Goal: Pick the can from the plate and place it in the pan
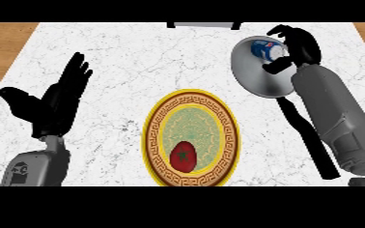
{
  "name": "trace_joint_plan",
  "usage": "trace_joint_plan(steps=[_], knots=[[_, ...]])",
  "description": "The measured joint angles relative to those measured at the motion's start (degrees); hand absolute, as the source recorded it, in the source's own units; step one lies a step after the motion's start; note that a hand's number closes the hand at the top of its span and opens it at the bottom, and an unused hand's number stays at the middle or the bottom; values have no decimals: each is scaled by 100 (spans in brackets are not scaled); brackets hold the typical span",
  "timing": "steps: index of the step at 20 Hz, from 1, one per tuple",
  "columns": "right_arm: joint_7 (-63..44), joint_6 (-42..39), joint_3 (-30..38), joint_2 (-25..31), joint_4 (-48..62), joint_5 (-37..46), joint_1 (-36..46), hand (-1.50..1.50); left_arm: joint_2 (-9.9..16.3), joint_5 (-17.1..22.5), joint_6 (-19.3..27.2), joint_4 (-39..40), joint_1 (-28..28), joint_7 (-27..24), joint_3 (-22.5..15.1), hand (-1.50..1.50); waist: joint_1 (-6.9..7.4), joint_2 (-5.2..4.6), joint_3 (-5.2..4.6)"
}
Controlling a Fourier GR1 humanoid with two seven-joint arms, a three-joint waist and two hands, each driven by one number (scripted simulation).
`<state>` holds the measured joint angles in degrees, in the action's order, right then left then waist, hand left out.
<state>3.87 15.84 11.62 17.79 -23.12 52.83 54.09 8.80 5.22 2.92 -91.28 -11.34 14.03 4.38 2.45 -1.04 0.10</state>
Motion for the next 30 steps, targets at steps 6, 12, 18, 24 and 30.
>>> trace_joint_plan(steps=[6, 12, 18, 24, 30], knots=[[744, -1, 420, 113, 567, -405, 79, -150, -33, -10, 19, 121, -105, -28, 23, 0, -12, -1, 2], [1621, -303, 1282, 365, 511, -1383, 1, -150, 28, 72, -39, 134, -53, -38, 131, 0, -68, 27, 5], [2266, -1418, 2091, 977, 565, -2355, -294, -150, 54, 85, -26, 55, 34, 14, 182, 0, -157, 60, 2], [2802, -2970, 2519, 1636, 585, -3038, -774, -150, 81, 109, -67, 80, 89, -37, 238, 0, -228, 86, -2], [3229, -3900, 2538, 2080, 399, -3374, -1381, -150, -33, -11, 0, -57, 225, -46, 118, 0, -226, 95, -5]])
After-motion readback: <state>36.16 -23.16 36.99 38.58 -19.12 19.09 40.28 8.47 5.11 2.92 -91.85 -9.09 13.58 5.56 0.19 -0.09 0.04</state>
